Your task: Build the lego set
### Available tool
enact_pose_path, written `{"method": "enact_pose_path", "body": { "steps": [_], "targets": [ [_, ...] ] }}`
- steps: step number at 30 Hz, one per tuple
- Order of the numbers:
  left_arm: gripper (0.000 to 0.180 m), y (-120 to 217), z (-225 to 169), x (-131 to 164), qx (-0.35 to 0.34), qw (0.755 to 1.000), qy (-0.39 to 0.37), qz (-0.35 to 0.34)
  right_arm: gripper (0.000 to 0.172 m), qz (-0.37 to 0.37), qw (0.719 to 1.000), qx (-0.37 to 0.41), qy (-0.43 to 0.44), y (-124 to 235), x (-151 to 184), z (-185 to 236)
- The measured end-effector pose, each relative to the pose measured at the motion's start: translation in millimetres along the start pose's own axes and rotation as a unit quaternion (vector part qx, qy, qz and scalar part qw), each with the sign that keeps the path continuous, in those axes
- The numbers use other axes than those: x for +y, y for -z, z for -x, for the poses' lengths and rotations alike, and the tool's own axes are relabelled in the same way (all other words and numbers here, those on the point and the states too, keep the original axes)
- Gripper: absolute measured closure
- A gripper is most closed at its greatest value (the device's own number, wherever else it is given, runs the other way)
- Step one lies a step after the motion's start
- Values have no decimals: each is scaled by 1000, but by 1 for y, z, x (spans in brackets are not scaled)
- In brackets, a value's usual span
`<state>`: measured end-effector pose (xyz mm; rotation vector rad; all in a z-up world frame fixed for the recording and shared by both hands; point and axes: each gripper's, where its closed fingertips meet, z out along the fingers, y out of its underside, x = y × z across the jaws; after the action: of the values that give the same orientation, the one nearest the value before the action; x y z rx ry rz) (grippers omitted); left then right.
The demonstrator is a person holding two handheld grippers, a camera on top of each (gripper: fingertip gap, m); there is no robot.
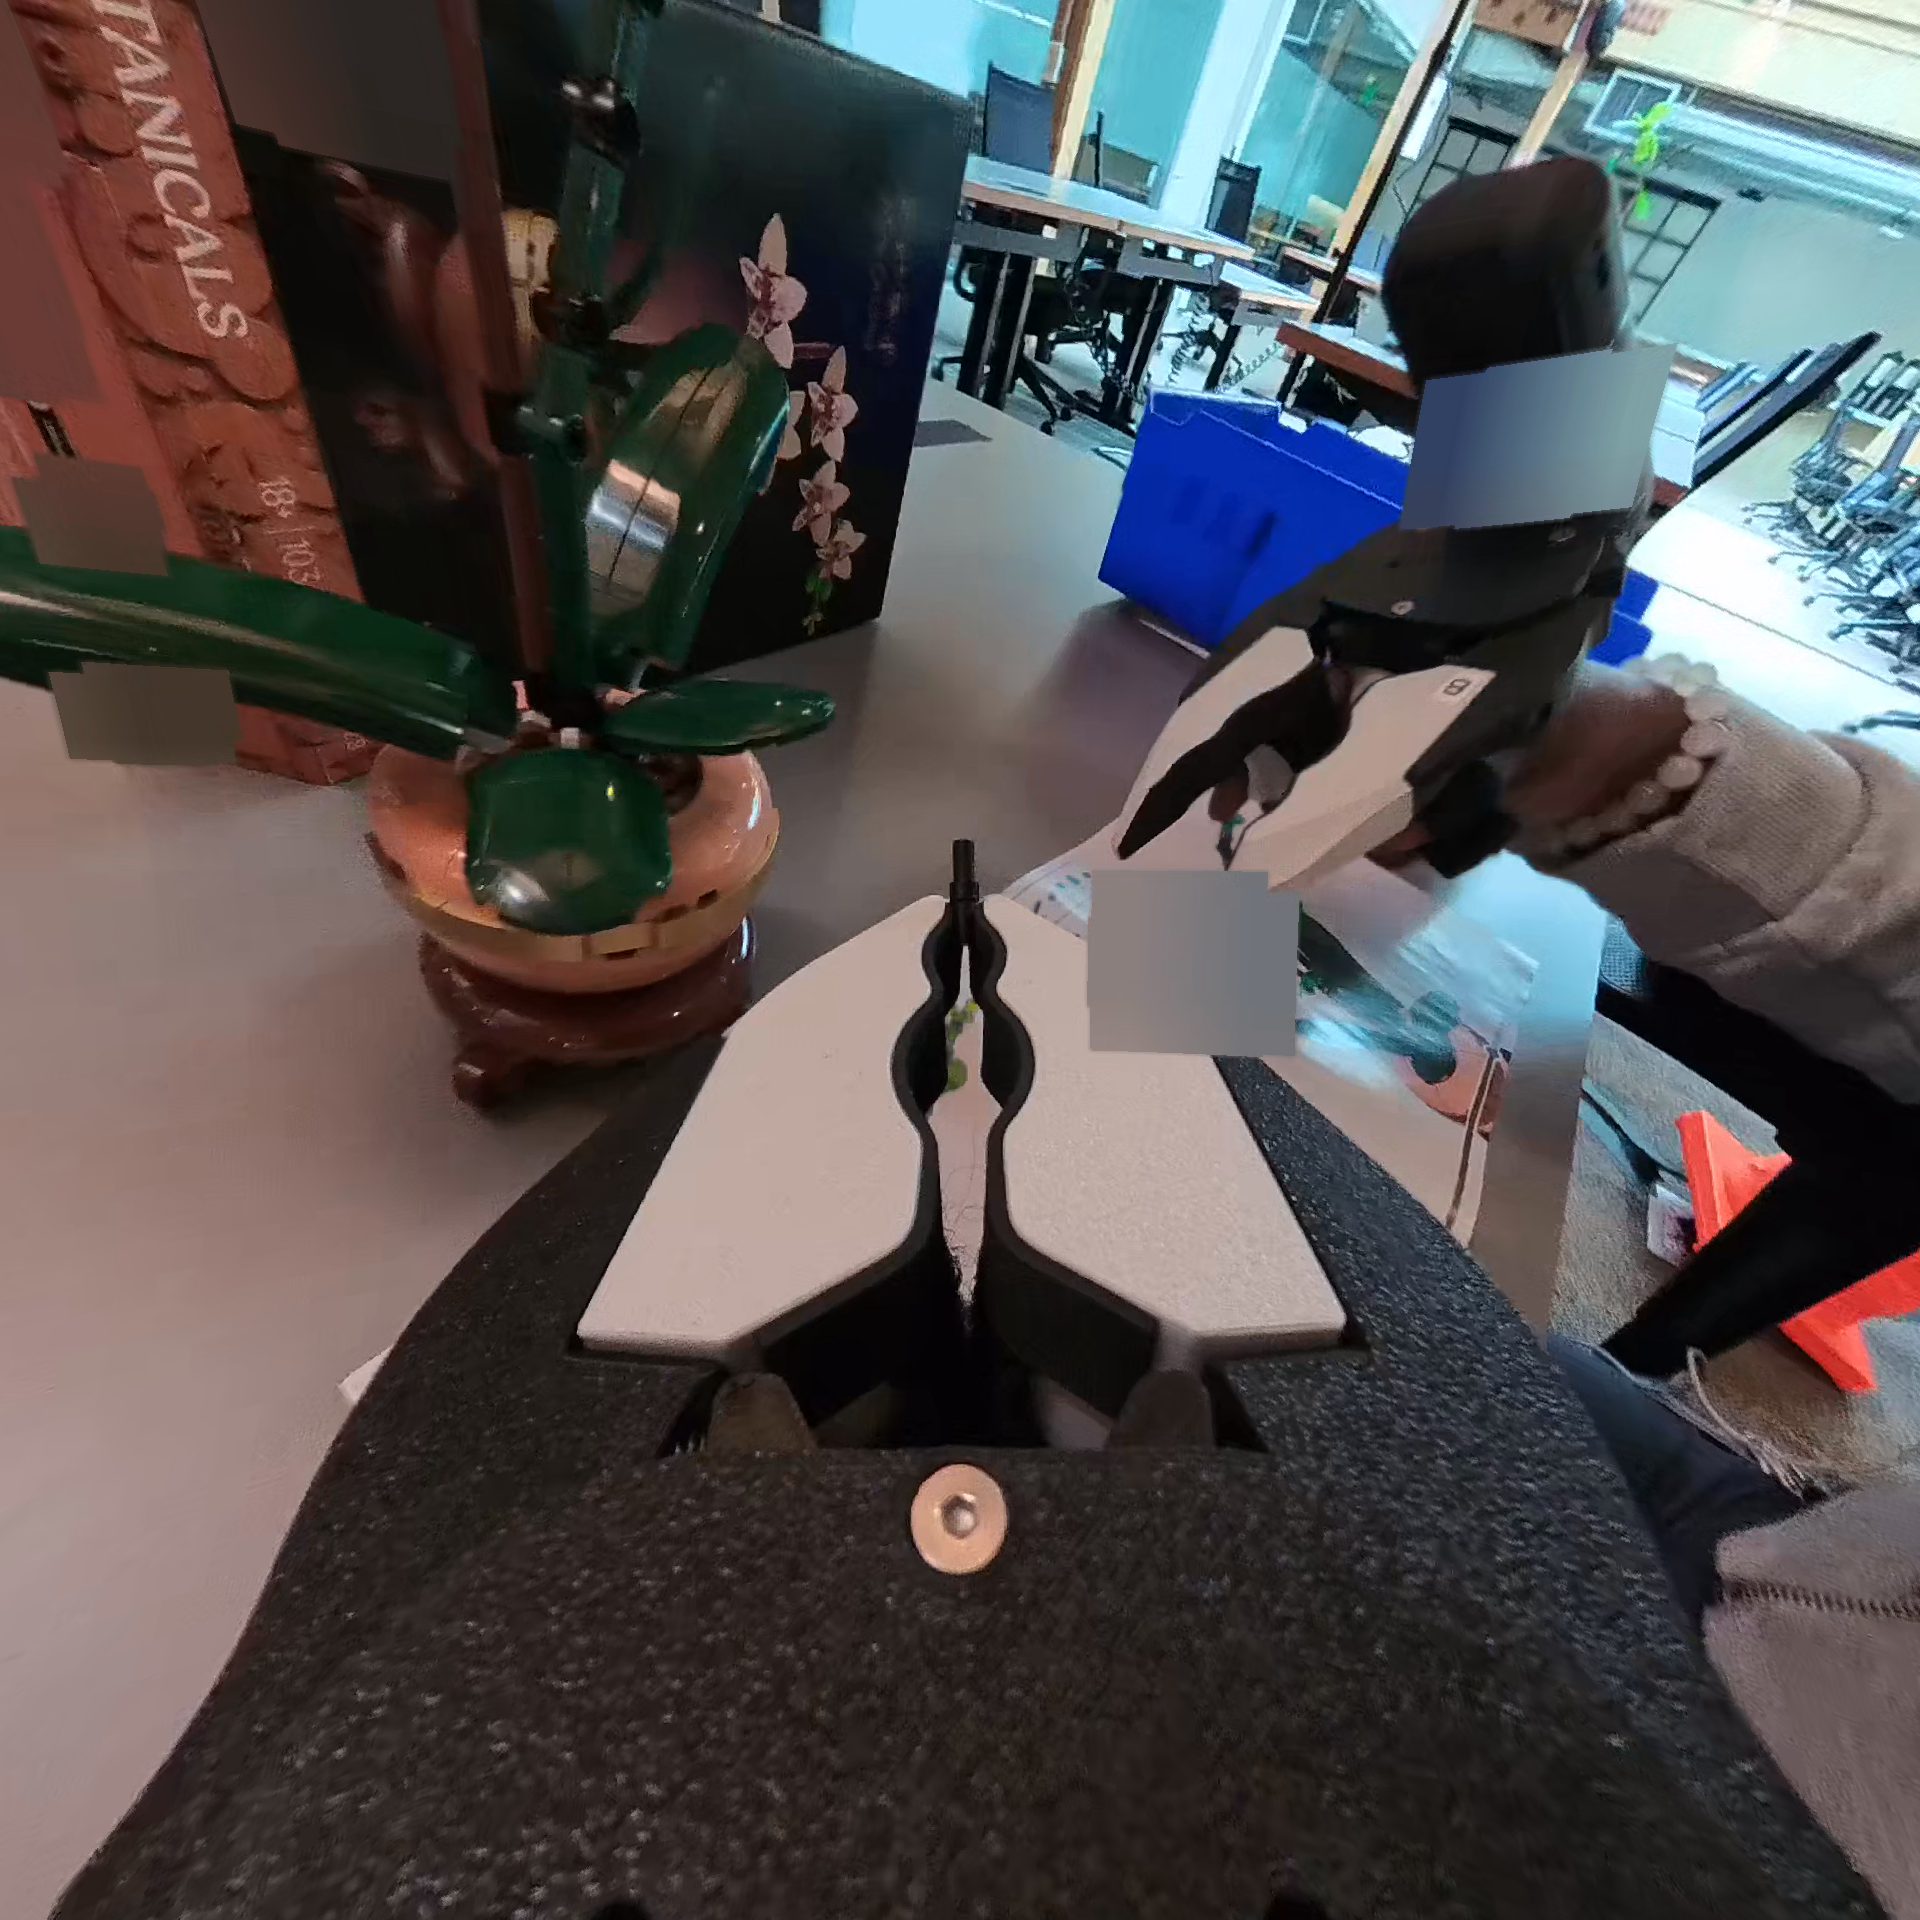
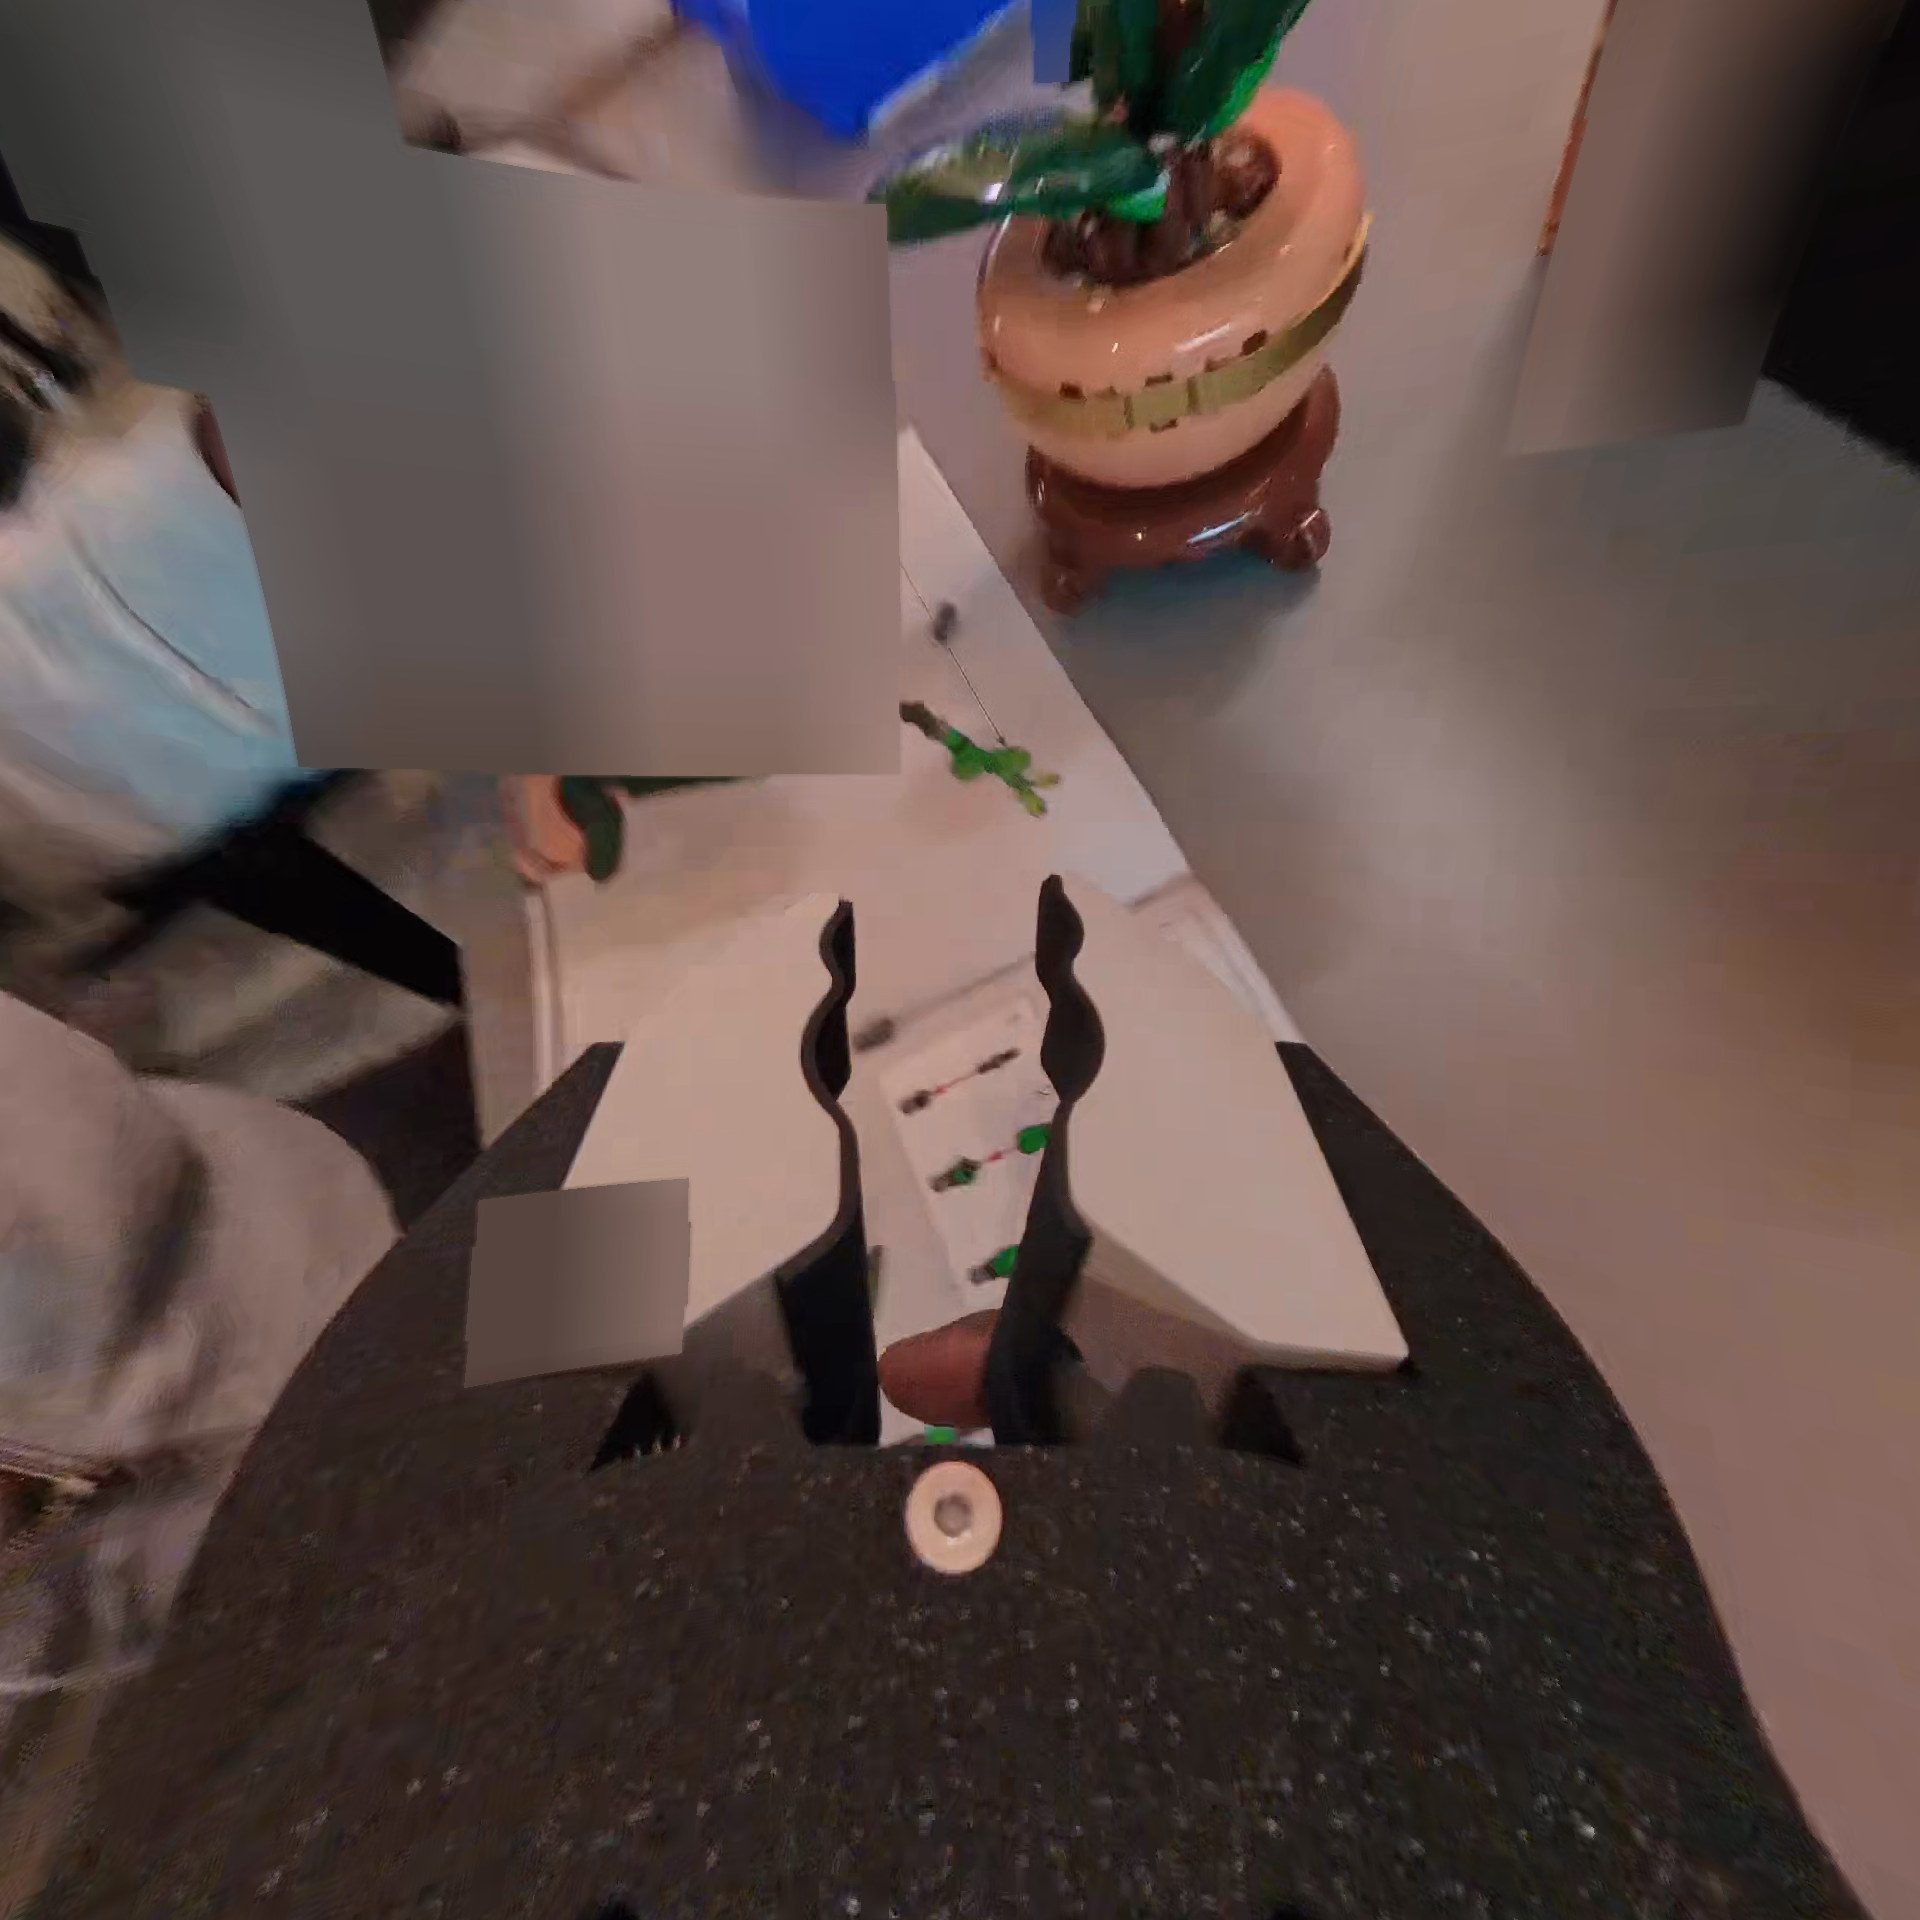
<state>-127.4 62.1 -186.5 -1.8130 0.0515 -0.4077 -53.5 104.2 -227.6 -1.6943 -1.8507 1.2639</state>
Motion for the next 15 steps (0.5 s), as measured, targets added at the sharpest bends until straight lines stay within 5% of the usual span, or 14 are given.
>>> {"method": "enact_pose_path", "body": {
  "steps": [4, 15],
  "targets": [
    [180, 15, 13, 3, -27, 999, -31, 20, 144, 101, 987, 5, 126, -15, 7, 6],
    [180, 34, 39, 4, -56, 998, 2, -3, 148, 142, 968, -43, 202, -114, -9, 44]
  ]
}}
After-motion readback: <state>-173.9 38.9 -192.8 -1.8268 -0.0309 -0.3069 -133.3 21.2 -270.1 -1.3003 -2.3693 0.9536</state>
